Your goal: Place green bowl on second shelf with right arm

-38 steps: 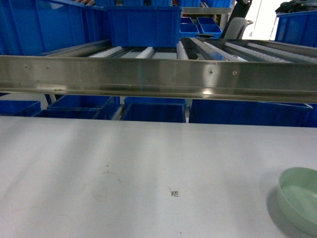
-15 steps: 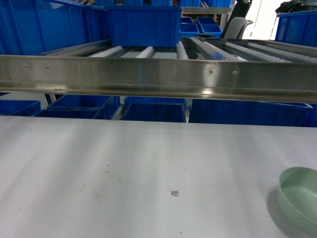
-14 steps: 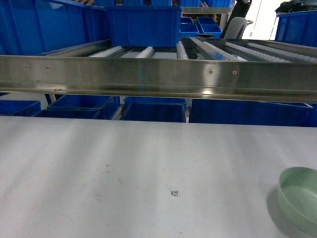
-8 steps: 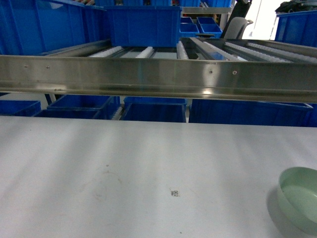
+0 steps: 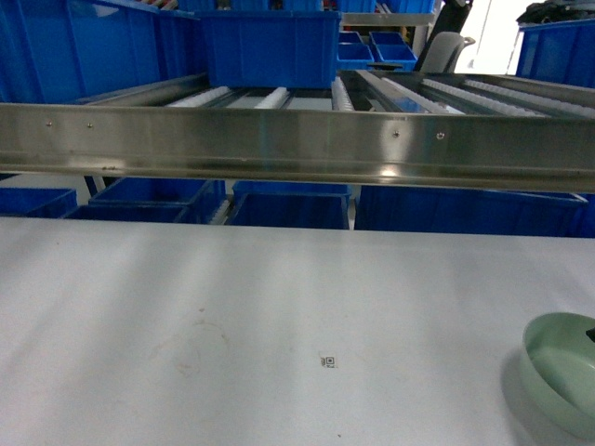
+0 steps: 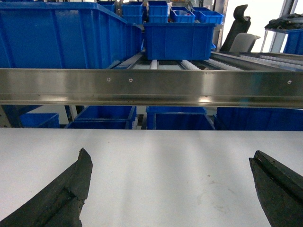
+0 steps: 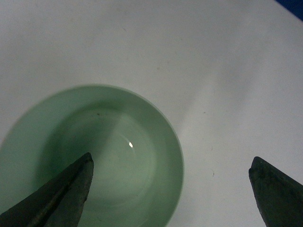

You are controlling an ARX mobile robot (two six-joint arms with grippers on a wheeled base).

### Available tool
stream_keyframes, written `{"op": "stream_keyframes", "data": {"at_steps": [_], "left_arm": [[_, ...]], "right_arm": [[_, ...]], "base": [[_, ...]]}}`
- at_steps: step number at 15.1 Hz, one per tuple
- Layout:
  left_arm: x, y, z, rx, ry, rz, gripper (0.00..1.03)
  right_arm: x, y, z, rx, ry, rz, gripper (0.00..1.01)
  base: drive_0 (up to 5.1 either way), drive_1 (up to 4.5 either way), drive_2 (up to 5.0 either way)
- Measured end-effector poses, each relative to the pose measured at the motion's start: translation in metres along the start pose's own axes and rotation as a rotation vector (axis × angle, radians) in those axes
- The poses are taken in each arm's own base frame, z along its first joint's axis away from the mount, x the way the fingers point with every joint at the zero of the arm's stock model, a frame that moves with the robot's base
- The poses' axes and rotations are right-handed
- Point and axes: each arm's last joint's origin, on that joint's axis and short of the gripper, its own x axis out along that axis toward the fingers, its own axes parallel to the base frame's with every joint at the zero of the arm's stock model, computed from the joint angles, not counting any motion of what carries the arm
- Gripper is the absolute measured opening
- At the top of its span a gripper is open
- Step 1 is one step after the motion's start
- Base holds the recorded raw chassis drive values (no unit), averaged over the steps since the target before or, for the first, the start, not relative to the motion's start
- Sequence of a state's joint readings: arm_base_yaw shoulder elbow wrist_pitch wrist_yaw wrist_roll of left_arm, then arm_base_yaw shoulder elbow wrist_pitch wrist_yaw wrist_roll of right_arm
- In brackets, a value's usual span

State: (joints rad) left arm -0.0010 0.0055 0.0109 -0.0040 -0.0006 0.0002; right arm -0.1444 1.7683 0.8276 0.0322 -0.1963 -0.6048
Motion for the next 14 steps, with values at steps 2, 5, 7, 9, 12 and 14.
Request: {"op": "stream_keyframes", "data": {"at_steps": [2, 5, 7, 9, 12, 14], "left_arm": [[0.000, 0.000, 0.000, 0.000, 0.000, 0.000, 0.98], [0.000, 0.000, 0.000, 0.000, 0.000, 0.000, 0.98], [0.000, 0.000, 0.000, 0.000, 0.000, 0.000, 0.98], [0.000, 0.000, 0.000, 0.000, 0.000, 0.000, 0.98], [0.000, 0.000, 0.000, 0.000, 0.000, 0.000, 0.98], [0.000, 0.000, 0.000, 0.000, 0.000, 0.000, 0.98]], "right_arm": [[0.010, -0.010, -0.009, 0.014, 0.041, -0.002, 0.98], [0.024, -0.020, -0.018, 0.038, 0.079, -0.006, 0.98], [0.032, -0.019, -0.024, 0.046, 0.094, 0.011, 0.98], [0.037, -0.016, -0.023, 0.037, 0.093, 0.019, 0.98], [0.046, -0.009, -0.027, 0.033, 0.109, 0.022, 0.98], [0.051, -0.007, -0.032, 0.047, 0.118, 0.027, 0.81]], "base": [[0.0, 0.00, 0.0], [0.0, 0.00, 0.0], [0.0, 0.00, 0.0], [0.0, 0.00, 0.0], [0.0, 0.00, 0.0], [0.0, 0.00, 0.0]]}}
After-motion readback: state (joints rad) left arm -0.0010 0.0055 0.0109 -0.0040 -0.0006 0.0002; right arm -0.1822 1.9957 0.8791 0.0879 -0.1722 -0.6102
